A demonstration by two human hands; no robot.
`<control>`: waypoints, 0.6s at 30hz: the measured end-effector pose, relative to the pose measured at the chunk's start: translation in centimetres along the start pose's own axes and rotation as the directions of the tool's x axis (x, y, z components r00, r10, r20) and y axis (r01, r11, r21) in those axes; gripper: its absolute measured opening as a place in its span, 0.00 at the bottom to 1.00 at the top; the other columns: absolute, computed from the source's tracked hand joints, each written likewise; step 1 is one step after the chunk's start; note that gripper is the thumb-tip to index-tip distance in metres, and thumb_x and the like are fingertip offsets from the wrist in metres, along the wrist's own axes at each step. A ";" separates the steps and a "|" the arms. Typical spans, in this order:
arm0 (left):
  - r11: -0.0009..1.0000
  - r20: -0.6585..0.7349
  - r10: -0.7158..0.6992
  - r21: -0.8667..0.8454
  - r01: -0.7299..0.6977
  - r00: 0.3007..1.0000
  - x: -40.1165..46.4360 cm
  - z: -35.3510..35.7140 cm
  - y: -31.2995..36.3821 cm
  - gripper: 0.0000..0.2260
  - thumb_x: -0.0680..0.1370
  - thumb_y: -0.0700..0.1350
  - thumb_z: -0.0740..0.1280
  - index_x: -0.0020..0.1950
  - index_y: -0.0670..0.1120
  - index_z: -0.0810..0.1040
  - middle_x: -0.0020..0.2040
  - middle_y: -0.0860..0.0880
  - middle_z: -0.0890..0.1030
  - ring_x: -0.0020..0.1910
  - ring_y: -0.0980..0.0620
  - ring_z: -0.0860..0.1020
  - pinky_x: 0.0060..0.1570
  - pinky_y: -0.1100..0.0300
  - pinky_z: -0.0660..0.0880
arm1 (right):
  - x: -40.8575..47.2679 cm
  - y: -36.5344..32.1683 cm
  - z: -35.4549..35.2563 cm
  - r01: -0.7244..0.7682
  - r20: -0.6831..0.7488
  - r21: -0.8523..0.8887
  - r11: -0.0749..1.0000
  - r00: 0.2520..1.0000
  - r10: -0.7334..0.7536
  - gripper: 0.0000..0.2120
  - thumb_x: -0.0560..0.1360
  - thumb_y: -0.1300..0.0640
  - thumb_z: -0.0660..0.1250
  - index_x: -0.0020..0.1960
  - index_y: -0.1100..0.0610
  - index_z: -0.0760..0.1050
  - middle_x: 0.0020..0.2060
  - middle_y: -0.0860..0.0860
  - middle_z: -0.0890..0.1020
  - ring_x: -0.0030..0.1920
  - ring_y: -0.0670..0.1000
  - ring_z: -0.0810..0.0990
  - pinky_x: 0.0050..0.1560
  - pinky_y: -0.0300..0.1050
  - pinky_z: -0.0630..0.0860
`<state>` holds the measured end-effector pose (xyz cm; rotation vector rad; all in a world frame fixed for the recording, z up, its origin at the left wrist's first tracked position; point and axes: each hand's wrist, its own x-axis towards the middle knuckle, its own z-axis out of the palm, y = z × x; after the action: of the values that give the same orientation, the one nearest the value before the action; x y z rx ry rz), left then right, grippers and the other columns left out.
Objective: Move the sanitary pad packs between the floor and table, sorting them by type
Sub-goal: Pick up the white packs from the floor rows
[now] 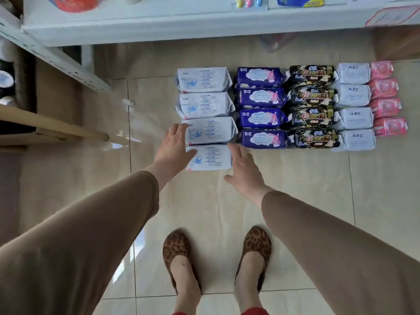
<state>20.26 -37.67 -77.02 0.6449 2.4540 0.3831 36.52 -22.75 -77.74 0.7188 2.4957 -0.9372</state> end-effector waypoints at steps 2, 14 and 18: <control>1.000 -0.016 0.002 -0.010 -0.002 1.000 1.7 0.9 -0.3 0.35 0.74 0.49 0.72 0.76 0.49 0.59 0.70 0.48 0.66 0.67 0.46 0.68 0.64 0.50 0.71 | 0.8 0.5 1.2 0.017 0.006 -0.017 1.000 1.000 -0.017 0.44 0.69 0.63 0.74 0.78 0.51 0.53 0.74 0.49 0.59 0.68 0.56 0.66 0.58 0.50 0.75; 0.971 -0.032 -0.001 0.237 0.009 0.999 6.0 4.7 -0.7 0.39 0.68 0.52 0.77 0.72 0.46 0.60 0.68 0.47 0.64 0.62 0.42 0.70 0.55 0.45 0.75 | 2.9 2.3 5.8 0.003 -0.074 -0.026 1.000 0.997 -0.005 0.34 0.68 0.61 0.76 0.69 0.56 0.63 0.67 0.52 0.68 0.62 0.55 0.72 0.50 0.53 0.80; 0.983 0.012 -0.020 0.183 0.018 1.000 5.5 4.4 -0.7 0.36 0.70 0.46 0.76 0.72 0.47 0.60 0.65 0.47 0.69 0.58 0.42 0.73 0.48 0.49 0.74 | 2.6 2.3 5.5 0.038 -0.016 0.081 0.996 0.999 -0.036 0.27 0.71 0.60 0.74 0.65 0.58 0.65 0.63 0.54 0.72 0.60 0.55 0.75 0.48 0.52 0.78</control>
<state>18.60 -34.82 -83.32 0.6966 2.4990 0.1461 36.66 -24.20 -84.04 0.7091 2.5034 -1.0561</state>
